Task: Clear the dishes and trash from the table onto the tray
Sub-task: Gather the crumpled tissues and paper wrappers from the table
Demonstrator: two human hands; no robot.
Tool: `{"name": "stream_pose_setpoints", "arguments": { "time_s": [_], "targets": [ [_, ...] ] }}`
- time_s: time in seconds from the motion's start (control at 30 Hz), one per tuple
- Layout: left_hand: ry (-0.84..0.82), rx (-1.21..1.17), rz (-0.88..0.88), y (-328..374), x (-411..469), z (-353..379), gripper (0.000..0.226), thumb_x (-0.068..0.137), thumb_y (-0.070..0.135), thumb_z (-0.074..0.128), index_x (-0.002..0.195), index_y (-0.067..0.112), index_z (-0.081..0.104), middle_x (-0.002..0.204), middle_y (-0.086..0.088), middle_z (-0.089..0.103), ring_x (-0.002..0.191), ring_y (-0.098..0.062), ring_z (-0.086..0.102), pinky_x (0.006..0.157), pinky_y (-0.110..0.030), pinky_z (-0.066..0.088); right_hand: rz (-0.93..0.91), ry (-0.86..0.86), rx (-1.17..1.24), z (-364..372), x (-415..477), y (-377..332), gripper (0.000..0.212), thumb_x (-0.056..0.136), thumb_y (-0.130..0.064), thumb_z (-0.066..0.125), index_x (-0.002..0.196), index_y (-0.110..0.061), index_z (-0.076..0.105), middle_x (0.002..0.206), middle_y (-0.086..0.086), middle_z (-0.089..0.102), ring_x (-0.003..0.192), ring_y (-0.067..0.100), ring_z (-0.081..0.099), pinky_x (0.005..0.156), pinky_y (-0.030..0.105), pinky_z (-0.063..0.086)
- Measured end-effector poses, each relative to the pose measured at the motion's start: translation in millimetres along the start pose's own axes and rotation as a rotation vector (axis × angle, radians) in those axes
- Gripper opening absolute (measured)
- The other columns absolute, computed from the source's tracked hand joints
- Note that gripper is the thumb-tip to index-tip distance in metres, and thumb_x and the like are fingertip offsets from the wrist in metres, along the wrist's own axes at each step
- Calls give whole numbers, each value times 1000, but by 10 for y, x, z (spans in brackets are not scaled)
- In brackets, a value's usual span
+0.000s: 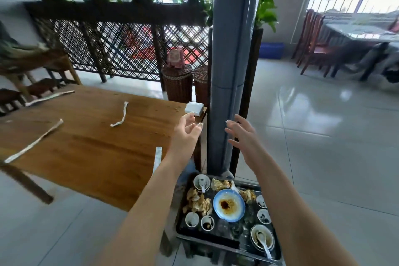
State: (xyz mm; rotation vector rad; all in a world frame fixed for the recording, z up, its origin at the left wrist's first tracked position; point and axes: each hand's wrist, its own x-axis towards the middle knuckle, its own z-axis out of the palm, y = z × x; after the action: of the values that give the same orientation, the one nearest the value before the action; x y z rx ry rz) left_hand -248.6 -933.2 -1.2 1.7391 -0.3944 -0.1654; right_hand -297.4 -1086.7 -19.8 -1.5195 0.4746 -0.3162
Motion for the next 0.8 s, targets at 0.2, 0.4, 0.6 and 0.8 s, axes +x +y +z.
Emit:
{"name": "stream_pose_setpoints", "arguments": {
  "time_s": [0.2, 0.4, 0.6, 0.8],
  "targets": [
    [84, -64, 26, 202, -158, -705, 36, 98, 20, 51, 133, 23, 48, 120, 9, 54, 109, -6, 53, 66, -5, 42, -133, -10, 47, 598, -339, -399, 53, 93, -21, 58, 143, -23, 39, 128, -5, 56, 114, 10, 53, 105, 38, 40],
    [113, -102, 52, 207, -344, -1579, 28, 98, 20, 51, 125, 25, 52, 106, 14, 56, 97, -4, 55, 67, -11, 41, -208, -6, 59, 1375, -657, -562, 51, 92, -26, 60, 140, -24, 44, 128, -7, 57, 108, 3, 56, 98, 32, 44],
    [119, -130, 49, 129, -486, -2572, 22, 98, 22, 52, 118, 29, 53, 110, 11, 58, 89, -5, 55, 61, -9, 42, -207, -26, 84, 2327, -971, -420, 49, 91, -27, 61, 138, -25, 46, 125, -11, 59, 114, 9, 57, 101, 37, 44],
    [120, -229, 19, -123, -439, -3119, 19, 95, 17, 56, 111, 27, 57, 107, 10, 61, 107, -13, 57, 77, -19, 46, -210, 19, 67, 2887, -1076, -366, 43, 92, -26, 60, 134, -27, 50, 127, -10, 57, 111, 6, 56, 97, 32, 45]
  ]
}}
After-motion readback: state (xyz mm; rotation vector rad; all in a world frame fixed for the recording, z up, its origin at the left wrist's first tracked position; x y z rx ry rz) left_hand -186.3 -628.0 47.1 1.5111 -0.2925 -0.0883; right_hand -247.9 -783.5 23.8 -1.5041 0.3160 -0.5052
